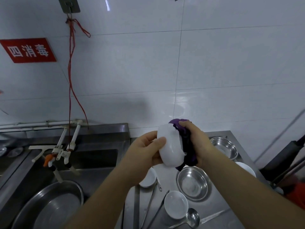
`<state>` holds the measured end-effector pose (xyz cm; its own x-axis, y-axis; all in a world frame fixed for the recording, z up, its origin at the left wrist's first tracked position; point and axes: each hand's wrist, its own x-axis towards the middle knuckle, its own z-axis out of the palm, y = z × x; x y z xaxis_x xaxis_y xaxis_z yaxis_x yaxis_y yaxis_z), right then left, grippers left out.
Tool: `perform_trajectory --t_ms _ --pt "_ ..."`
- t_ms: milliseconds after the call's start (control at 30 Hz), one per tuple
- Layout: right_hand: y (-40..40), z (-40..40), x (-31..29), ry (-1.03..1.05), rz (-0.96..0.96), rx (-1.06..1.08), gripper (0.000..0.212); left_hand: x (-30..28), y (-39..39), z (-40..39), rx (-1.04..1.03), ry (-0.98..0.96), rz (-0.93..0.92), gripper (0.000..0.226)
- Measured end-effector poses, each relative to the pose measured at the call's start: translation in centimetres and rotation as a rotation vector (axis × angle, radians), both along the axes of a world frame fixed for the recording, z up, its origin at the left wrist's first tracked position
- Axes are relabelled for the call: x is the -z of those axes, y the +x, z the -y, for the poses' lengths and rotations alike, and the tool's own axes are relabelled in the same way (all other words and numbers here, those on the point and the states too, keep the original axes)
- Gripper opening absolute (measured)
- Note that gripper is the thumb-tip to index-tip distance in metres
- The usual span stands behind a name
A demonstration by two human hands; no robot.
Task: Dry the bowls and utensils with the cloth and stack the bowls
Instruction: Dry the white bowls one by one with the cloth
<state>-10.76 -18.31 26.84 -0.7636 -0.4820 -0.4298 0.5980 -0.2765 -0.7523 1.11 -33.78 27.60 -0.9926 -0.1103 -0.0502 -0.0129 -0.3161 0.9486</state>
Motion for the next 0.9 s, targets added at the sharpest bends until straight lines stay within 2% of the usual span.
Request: perform_trajectory --t_ms 133,267,367,467,567,633,700,767,900 --pt "0.3 0.4 -0.6 -0.01 0.002 0.068 0.027 0.3 -0.2 -0.3 0.024 -0.066 -0.084 0.037" --pt "1.1 1.1 0.0 -0.127 0.124 0.105 0.048 1.1 -0.4 -1.6 0.0 -0.358 -0.174 0.028" --pt "1.5 1.2 0.1 -0.164 0.137 0.113 0.045 1.3 0.0 -2.1 0.025 -0.485 -0.197 0.036" --pt "1.3 1.0 -0.5 -0.116 0.087 0.12 0.038 1.3 -0.1 -2.1 0.034 -0.435 -0.21 0.041" --pt "1.1 0.9 -1.0 -0.062 0.039 0.108 0.017 0.3 -0.5 -1.6 -0.025 -0.173 -0.18 0.033" --pt "0.9 0.9 -0.8 -0.03 0.006 0.146 0.01 -0.2 -0.9 -1.3 -0.041 -0.077 -0.121 0.026" --pt "1.2 1.2 -0.7 -0.006 -0.02 0.188 0.007 -0.1 -0.9 -1.5 -0.013 -0.109 -0.112 0.029" --pt "1.8 1.4 -0.5 0.017 -0.071 0.231 0.011 0.0 -0.9 -2.0 -0.037 -0.243 -0.109 0.032" --pt "3.4 1.7 0.1 0.054 -0.306 0.349 0.025 0.6 -1.2 -2.7 -0.1 -0.331 -0.092 0.025"
